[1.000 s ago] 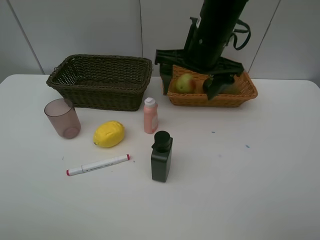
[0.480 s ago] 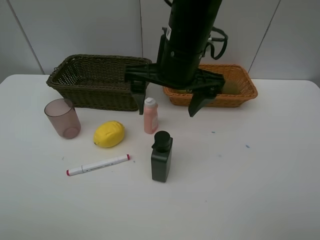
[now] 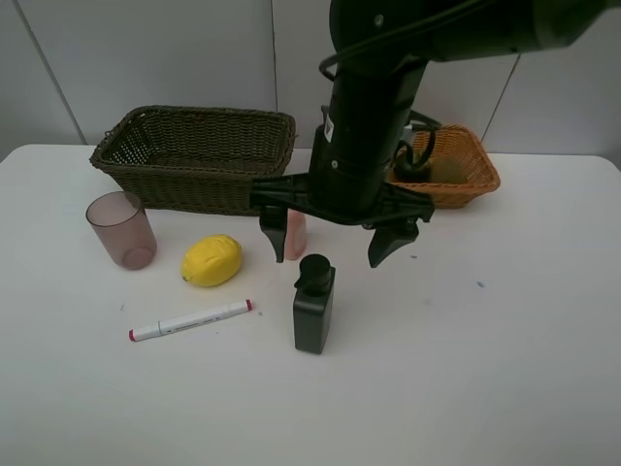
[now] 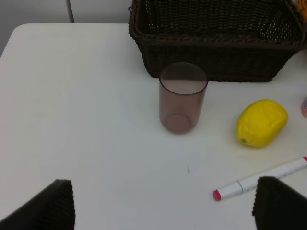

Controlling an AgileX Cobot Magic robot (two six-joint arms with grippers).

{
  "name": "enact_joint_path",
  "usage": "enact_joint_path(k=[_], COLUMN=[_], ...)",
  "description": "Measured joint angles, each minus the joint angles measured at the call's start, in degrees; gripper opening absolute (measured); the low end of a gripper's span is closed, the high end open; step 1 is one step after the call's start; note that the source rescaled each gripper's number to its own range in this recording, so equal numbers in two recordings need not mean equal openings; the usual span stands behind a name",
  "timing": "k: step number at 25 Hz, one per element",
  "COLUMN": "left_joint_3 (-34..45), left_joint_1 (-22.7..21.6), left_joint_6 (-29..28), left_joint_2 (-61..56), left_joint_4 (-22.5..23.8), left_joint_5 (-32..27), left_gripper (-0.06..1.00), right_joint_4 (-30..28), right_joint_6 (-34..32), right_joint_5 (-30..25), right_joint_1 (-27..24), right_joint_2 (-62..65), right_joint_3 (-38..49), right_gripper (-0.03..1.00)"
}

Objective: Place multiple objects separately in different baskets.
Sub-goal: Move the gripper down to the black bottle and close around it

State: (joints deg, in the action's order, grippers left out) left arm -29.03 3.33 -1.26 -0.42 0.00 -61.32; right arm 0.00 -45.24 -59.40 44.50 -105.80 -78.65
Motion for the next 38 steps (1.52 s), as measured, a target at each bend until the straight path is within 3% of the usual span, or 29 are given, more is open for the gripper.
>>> enact_joint_path(k=[5,20,27,33,36,38], left_joint_3=[0.0,0.0,0.0,0.0,0.0,0.0], left_joint_1=[0.0,0.0,0.0,0.0,0.0,0.0], left_joint_6=[0.0,0.0,0.0,0.0,0.0,0.0], left_joint_2=[0.0,0.0,0.0,0.0,0.0,0.0], left_joint_4=[0.0,0.0,0.0,0.0,0.0,0.0], left_joint_5=[0.0,0.0,0.0,0.0,0.0,0.0], left_gripper=[0.96,0.96,0.96,0.96,0.96,0.96], right_joint_4=[1.01,1.43,2.26,2.39,2.39,2.39], right_joint_6=[0.0,0.0,0.0,0.0,0.0,0.0], right_joint_5=[4.76,10.65,12.6,13.12,13.12,13.06], right_joint_1=[0.0,1.14,1.78,1.79,1.79,1.79], right_joint_2=[0.0,-0.27,-3.14,-3.56,-3.56,-3.56], right_joint_3=[4.21,8.52,8.52,8.58,8.58,8.58], right_gripper=[1.0,0.98,0.79,0.72,0.54,0.29])
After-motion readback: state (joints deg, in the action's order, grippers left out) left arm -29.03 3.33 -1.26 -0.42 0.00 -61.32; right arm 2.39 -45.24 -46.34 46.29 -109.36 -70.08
